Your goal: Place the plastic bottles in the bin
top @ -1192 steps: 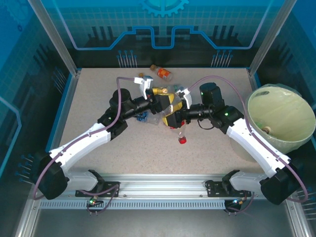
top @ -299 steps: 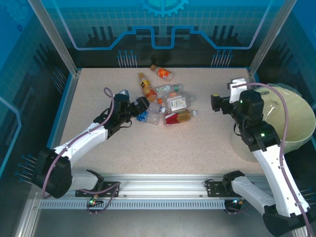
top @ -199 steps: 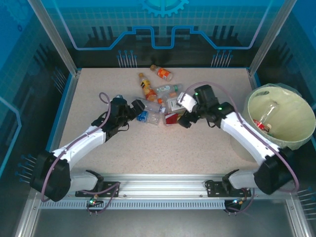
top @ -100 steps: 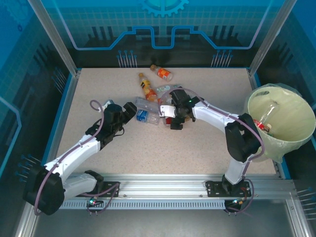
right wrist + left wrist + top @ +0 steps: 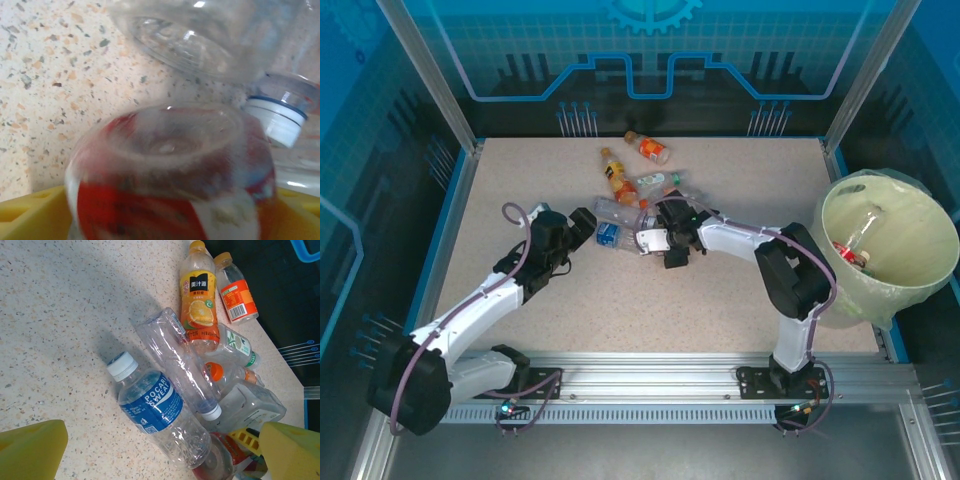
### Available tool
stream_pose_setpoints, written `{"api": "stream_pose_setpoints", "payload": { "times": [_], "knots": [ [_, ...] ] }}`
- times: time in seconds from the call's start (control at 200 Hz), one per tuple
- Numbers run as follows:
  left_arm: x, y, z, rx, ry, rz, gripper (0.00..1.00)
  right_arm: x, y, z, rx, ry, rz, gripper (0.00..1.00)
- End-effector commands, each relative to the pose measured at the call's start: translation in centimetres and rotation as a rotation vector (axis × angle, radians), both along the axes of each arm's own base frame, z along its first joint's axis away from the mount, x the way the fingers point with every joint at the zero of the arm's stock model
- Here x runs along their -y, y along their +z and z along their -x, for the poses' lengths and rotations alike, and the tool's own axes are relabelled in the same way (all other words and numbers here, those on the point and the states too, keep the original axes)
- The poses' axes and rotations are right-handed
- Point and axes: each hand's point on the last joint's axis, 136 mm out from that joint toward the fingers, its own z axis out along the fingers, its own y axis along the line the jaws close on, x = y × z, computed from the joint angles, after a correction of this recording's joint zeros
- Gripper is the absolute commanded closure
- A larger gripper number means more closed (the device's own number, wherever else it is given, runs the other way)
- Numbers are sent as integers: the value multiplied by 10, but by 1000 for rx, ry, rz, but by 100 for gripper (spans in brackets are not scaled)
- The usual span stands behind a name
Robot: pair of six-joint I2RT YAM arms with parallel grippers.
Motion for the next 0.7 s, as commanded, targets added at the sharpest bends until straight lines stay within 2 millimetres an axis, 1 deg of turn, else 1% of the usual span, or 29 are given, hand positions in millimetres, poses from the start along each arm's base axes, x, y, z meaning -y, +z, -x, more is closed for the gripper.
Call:
{"api": "stream_pose_setpoints", "payload": {
  "times": [0.0,0.095,0.2,0.21,0.235,0.26,0.3,0.345,0.45,0.515,0.555,0.615,0.62,0.63,0.695],
  "knots": [
    [0,1,-3,-6,-27,-33,1,-9,-10,-4,47,33,-12,15],
    [3,2,-3,-1,-53,-40,1,-9,-5,-4,61,16,-33,17],
    [11,7,-5,24,-103,-41,1,-7,4,1,41,-24,-58,19],
    [11,7,-5,26,-108,-40,1,-7,5,2,39,-28,-63,20],
    [13,7,-5,29,-115,-40,1,-6,8,3,33,-38,-68,29],
    [15,9,-6,36,-127,-38,1,-6,11,5,30,-46,-74,35],
    [18,10,-7,44,-143,-37,1,-4,16,6,33,-61,-84,41],
    [21,13,-8,55,-160,-30,1,-3,20,8,35,-67,-90,44],
    [26,18,-11,65,-174,-9,1,0,36,12,39,-100,-116,44],
    [29,20,-12,69,-183,1,1,1,54,16,40,-125,-159,44],
    [31,23,-13,75,-192,3,1,0,68,19,42,-145,-204,44],
    [33,26,-13,79,-200,6,1,-3,96,24,53,-181,-297,45],
    [33,26,-13,80,-201,7,1,-3,96,24,53,-181,-297,45],
    [34,27,-13,81,-204,8,1,-4,104,24,59,-194,-327,45],
    [38,30,-14,90,-214,12,1,-4,139,27,70,-255,-447,45]
  ]
}}
